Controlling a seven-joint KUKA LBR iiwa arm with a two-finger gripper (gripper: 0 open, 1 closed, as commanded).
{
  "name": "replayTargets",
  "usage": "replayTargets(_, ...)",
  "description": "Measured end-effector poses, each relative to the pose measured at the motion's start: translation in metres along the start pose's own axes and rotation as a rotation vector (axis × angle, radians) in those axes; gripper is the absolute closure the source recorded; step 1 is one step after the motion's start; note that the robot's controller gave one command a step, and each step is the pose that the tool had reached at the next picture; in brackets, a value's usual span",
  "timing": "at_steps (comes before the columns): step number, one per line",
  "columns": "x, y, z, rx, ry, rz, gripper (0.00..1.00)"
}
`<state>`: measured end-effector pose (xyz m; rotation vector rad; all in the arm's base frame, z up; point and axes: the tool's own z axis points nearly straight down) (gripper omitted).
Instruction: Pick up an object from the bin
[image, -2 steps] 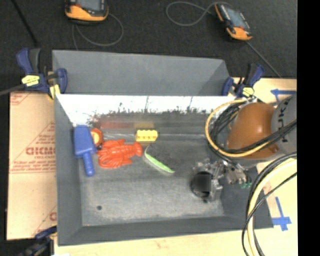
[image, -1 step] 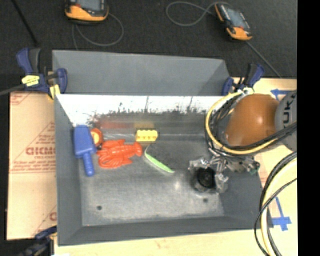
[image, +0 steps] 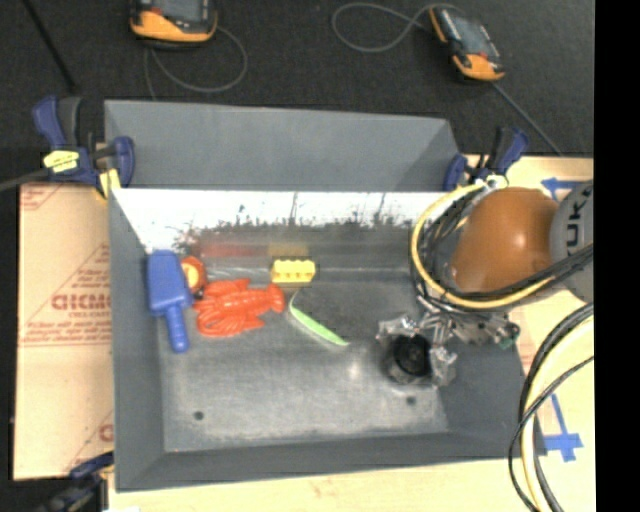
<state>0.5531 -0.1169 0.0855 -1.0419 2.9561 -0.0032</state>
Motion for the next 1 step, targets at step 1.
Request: replayTargets(1,-0.0061,0.0018,-0.0256,-0.002,0.004,-0.004,1.00)
